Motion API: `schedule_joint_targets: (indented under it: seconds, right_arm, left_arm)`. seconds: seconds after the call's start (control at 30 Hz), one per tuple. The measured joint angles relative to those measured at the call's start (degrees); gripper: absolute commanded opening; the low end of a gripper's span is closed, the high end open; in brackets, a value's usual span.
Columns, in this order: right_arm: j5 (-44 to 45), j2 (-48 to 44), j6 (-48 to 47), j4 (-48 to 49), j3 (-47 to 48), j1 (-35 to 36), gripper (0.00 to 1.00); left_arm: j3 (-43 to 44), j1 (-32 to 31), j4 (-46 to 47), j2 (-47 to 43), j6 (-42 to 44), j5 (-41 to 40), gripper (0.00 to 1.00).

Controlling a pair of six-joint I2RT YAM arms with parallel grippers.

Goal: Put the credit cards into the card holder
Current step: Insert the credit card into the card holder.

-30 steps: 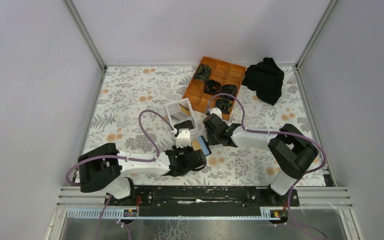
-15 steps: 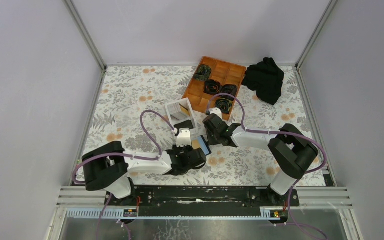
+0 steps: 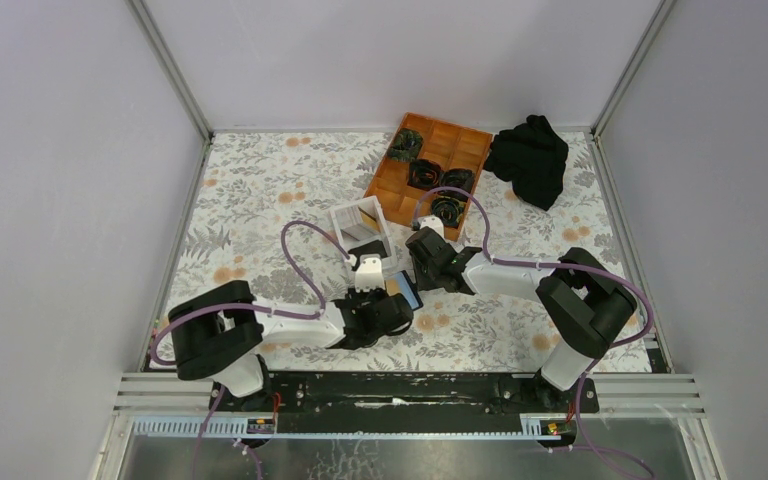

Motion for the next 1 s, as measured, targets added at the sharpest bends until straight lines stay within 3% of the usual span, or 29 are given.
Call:
schedule_joint_targets:
  seconds: [1.0]
  right_arm:
    - [0.0,0.0,0.0,0.0,0.0,0.0,0.33]
  left_arm:
    - [2.4,0.0,1.8,2.3,1.9,0.0,0.0]
